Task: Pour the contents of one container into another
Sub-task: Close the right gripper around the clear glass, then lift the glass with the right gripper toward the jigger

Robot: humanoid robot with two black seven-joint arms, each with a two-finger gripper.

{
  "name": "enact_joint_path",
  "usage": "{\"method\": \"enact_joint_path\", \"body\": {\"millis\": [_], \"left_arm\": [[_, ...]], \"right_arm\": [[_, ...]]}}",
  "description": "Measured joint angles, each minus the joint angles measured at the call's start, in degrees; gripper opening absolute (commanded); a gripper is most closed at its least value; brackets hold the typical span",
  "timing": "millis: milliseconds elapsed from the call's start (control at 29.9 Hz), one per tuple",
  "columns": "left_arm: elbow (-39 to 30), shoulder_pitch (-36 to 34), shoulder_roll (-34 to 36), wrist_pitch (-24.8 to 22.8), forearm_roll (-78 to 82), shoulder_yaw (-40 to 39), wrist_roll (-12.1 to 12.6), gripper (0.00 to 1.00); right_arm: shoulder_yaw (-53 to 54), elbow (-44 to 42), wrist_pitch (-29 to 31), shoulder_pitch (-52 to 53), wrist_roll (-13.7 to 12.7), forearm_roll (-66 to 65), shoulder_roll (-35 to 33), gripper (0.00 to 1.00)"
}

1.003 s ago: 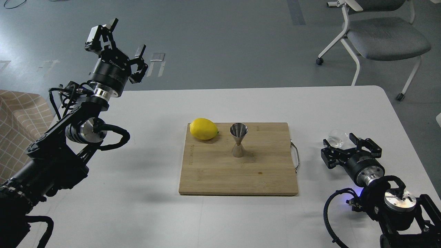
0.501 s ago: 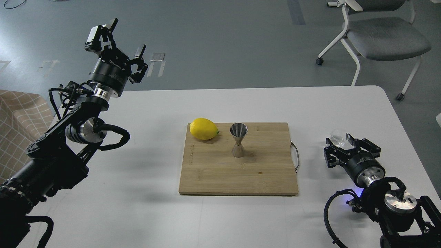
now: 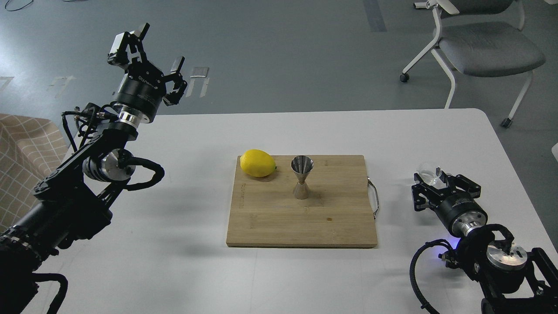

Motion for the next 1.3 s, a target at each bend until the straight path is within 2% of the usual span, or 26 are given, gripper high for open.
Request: {"method": "enact_joint_path", "body": {"millis": [769, 1304], "left_arm": [[0.6, 0.0, -0.1, 0.1, 0.4, 0.1, 0.0, 0.98], [1.5, 0.1, -0.1, 0.1, 0.4, 0.7, 0.0, 0.98]], "right_arm": [[0.1, 1.9, -0.2, 0.6, -0.2, -0.2, 0.0, 0.42], [-3.6, 8.0, -1.7, 1.6, -0.4, -0.3, 0.0, 0.40]]}}
